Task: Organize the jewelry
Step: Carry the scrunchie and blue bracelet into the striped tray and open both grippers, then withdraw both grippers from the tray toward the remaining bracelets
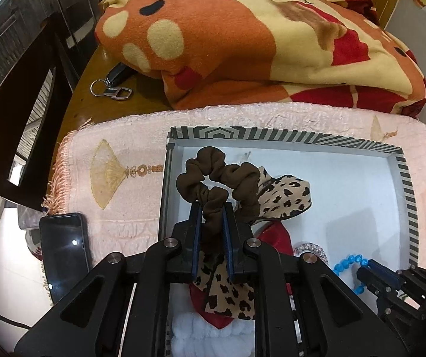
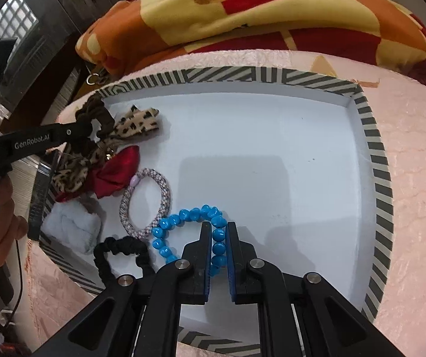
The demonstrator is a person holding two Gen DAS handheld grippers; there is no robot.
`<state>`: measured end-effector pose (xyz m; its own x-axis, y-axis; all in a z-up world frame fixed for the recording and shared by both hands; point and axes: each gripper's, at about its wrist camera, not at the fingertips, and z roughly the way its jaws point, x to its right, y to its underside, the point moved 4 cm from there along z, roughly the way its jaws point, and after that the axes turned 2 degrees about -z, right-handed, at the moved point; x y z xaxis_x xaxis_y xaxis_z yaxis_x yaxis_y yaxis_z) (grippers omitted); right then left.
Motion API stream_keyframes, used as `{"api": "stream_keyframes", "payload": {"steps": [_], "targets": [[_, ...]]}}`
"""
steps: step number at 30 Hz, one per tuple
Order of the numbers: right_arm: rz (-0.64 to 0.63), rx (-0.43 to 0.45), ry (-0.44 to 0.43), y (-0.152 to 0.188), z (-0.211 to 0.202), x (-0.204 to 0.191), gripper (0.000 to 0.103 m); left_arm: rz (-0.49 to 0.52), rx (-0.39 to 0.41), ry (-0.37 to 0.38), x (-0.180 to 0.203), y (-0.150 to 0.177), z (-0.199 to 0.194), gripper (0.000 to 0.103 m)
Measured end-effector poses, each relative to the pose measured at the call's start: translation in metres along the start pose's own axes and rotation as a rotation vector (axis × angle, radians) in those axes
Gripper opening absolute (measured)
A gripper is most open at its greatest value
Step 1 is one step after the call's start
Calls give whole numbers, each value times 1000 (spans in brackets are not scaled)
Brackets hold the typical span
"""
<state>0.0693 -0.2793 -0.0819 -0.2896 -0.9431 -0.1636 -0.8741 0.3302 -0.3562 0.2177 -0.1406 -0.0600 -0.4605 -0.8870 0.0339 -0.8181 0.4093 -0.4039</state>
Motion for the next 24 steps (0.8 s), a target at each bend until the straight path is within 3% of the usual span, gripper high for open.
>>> {"api": "stream_keyframes", "payload": {"steps": [3,7,11,14,24], "targets": [[21,4,0,3,-4,5,24,-13,0,3,-2,1,1,17],[39,18,5,7,-12,10,24,-3,-17,13,2,5,1,32],[57,48,-2,12,-27,13,25,2,7,-1,4,10,-10,39],[61,83,-6,16,-39,11,38,0,38,-7,5,14,-24,46],[57,125,-25,46,-65,-5,39,-5,114,-30,9,48,-76,50]]}}
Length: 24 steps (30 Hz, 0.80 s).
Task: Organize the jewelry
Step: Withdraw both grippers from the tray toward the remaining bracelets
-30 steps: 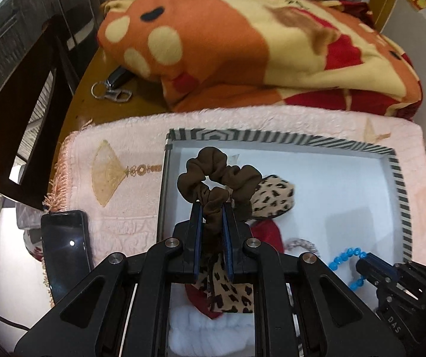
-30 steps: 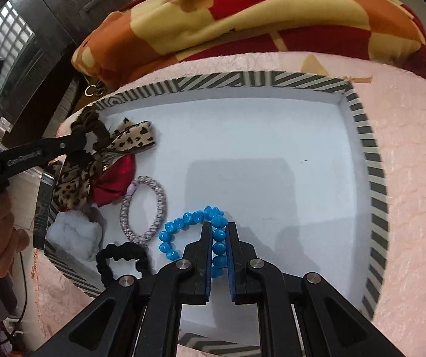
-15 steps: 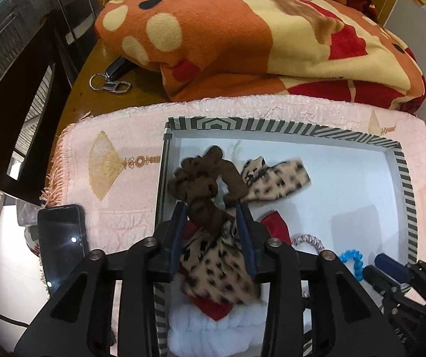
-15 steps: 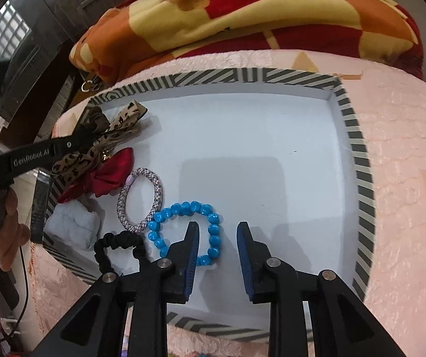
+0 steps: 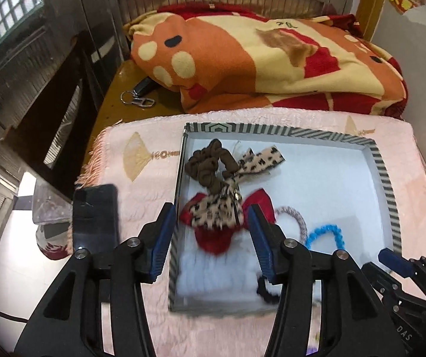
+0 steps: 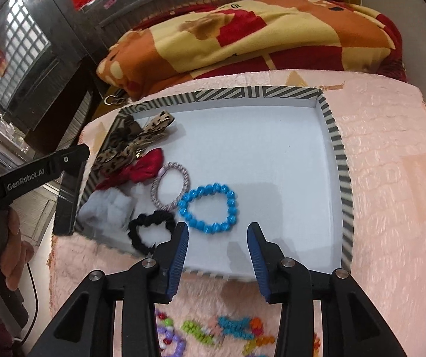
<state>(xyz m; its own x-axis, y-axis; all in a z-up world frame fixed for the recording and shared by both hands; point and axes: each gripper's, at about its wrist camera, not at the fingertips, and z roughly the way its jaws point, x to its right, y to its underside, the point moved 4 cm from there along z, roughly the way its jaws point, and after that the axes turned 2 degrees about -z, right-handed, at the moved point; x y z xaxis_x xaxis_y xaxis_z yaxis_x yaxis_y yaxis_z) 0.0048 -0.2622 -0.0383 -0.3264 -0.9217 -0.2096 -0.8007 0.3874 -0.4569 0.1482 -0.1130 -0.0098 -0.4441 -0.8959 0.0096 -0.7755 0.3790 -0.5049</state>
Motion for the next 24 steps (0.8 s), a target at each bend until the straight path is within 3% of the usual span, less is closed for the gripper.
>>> {"api": "stream_keyframes", "payload": {"steps": [24], "targets": [[-39,14,27,86,-57,7,42,-51,-31,-1,25,117,-62,51]]}}
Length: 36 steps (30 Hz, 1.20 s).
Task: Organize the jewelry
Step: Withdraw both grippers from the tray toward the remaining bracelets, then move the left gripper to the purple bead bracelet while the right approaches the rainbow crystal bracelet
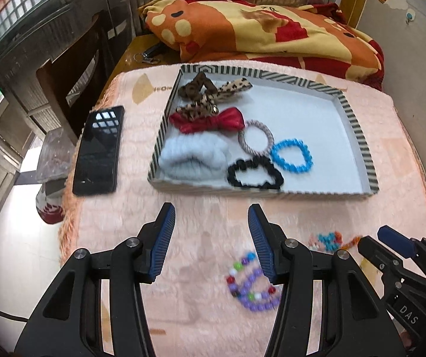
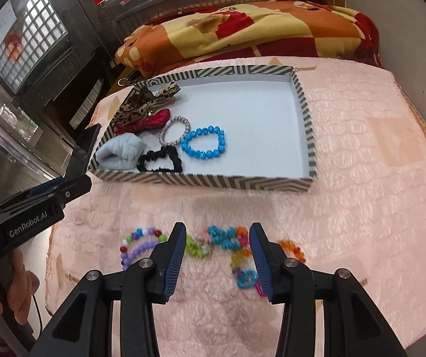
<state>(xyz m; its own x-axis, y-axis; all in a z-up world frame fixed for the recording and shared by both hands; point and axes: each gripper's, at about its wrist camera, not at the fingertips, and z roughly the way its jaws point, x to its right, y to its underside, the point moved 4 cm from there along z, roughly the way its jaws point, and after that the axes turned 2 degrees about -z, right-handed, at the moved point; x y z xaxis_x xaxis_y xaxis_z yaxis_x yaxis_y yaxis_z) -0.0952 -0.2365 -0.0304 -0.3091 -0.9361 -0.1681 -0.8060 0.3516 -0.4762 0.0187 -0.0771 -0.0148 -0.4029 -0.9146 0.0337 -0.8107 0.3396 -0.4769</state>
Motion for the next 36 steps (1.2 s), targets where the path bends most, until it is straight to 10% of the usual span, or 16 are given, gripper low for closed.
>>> {"api": "stream_keyframes", "payload": {"steps": [36], "targets": [[-9,-17,-5,60,-27,18,50,-32,-32,-39,20,85,-24,51]]}}
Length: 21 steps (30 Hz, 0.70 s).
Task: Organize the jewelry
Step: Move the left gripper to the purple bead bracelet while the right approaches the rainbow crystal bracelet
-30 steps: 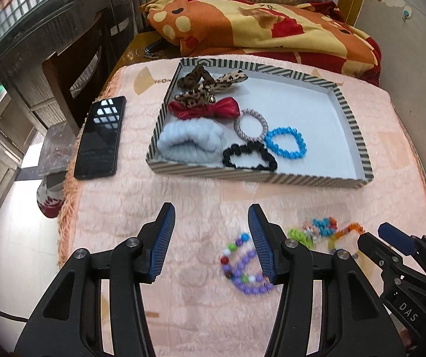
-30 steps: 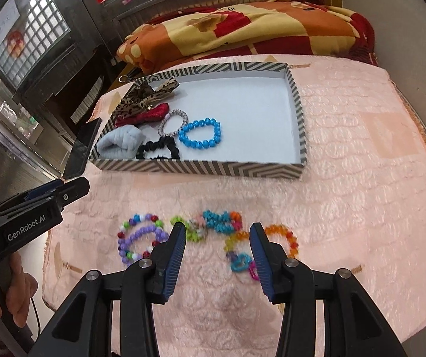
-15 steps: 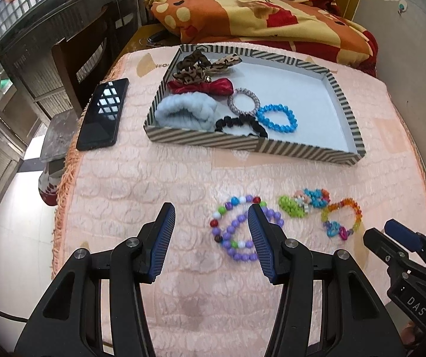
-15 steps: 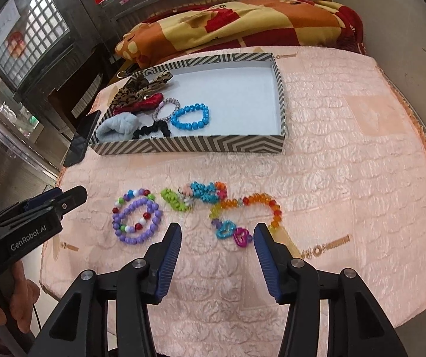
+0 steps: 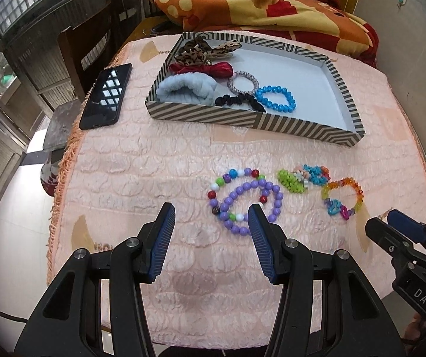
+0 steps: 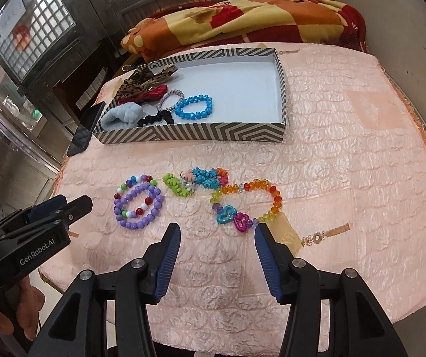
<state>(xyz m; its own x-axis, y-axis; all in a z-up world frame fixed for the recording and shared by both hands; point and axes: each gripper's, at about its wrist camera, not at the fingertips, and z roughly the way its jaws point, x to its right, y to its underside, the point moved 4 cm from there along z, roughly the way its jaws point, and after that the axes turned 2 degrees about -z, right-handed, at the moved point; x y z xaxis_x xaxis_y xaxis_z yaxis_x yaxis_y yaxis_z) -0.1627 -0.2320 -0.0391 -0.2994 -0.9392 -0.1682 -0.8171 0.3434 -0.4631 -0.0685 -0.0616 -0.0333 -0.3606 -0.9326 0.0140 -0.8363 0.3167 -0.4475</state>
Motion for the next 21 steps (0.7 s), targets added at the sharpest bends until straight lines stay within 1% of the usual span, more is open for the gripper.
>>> {"api": "stream_keyframes", "payload": {"steps": [7,21], "targets": [[-1,-4,3,2,0,4,51,-3,-14,-2,2,6,3,51],[-3,-11,-2,1,4,8,52,1,-29,-6,7,9,8,51]]}}
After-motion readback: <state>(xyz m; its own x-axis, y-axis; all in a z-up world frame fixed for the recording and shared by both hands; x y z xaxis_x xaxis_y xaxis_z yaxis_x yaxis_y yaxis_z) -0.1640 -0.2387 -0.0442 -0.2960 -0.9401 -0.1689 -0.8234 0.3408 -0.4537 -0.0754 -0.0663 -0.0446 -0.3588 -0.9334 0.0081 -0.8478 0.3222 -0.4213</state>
